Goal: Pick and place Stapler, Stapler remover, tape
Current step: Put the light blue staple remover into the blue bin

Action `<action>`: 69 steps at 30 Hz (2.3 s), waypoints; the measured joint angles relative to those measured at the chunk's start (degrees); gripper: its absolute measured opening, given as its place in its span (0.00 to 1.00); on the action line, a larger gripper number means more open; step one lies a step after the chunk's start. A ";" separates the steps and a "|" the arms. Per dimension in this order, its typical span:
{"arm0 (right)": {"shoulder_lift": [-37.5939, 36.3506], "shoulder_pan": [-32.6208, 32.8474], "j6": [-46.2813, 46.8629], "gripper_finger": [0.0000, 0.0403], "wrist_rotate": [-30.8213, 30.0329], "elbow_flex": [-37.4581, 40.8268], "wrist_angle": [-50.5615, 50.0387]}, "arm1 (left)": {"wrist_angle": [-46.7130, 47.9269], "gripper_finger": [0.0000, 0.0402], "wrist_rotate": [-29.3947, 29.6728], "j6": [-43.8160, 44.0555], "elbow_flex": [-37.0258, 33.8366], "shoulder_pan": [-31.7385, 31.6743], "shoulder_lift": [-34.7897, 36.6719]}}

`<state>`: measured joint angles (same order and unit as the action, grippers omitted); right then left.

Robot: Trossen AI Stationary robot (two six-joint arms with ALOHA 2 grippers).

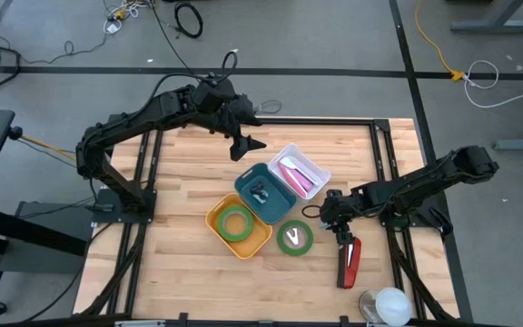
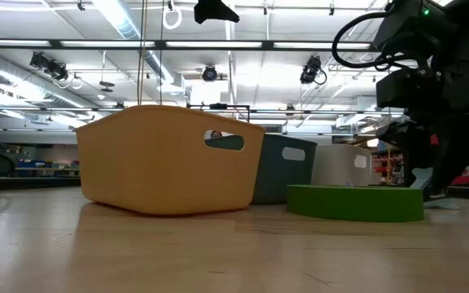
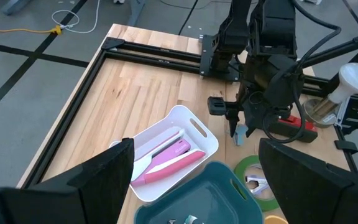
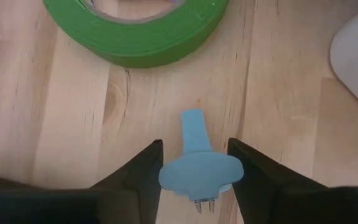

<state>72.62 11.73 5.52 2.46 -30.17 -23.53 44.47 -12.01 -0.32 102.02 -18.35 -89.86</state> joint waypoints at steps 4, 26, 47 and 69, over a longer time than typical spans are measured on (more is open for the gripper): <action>0.00 0.00 0.00 0.42 0.00 0.00 -0.02 | 0.00 0.86 0.00 0.00 0.00 0.00 0.00; -0.02 0.00 -0.02 0.41 -0.02 -0.96 -0.09 | -0.01 0.86 0.00 0.15 0.00 0.00 0.00; -0.02 -1.70 -1.92 0.41 -5.55 -14.09 -1.88 | -0.09 0.86 0.00 -0.28 0.00 0.00 0.00; -0.01 -10.71 -4.54 0.41 -9.12 -16.09 17.74 | -0.04 0.86 -0.02 -0.38 0.02 0.00 -0.01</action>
<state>72.61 1.02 0.98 -6.67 -46.26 -5.79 44.42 -12.03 -0.70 102.04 -18.35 -89.88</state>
